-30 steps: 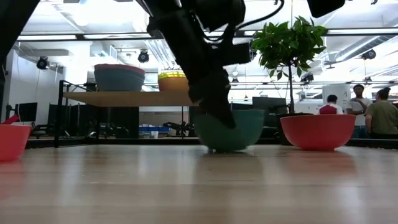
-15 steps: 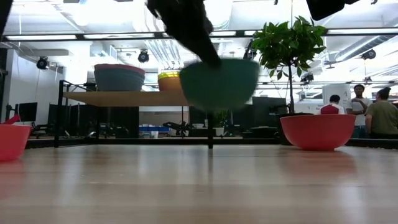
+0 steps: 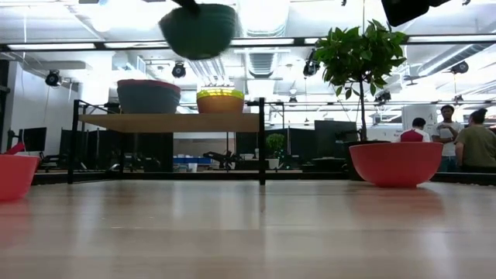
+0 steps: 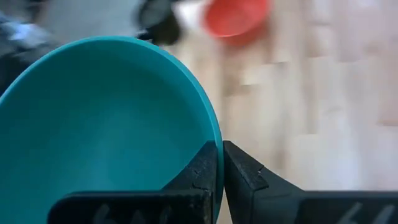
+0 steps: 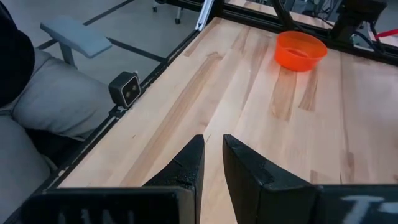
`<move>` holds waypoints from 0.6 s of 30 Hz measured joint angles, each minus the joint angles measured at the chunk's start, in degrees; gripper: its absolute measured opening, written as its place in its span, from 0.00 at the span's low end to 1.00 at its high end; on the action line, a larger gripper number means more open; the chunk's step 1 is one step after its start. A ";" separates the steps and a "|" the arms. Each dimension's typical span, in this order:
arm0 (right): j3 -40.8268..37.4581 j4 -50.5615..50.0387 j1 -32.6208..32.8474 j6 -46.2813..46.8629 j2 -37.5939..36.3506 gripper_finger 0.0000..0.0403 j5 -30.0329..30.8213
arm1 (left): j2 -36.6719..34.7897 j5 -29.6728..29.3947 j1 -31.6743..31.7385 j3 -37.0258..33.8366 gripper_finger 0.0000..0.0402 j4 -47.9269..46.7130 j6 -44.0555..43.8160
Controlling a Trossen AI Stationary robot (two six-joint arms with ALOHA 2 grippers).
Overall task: Place and stack bowls onto a shelf
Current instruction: Stack the dark green bowl on the pink bowl on the shelf
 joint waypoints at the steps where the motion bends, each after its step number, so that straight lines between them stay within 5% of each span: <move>1: -0.02 0.00 -0.11 -0.09 0.00 0.12 0.00 | -1.33 -1.72 0.63 0.00 0.00 -0.82 -0.22; 9: -0.07 0.00 -0.13 -0.20 0.02 0.12 0.95 | -8.80 -6.09 8.21 0.00 0.00 -4.93 -1.48; 18: -0.38 -0.02 -0.13 -0.27 0.02 0.12 1.46 | -7.05 -8.62 24.29 0.00 0.00 -20.68 -10.84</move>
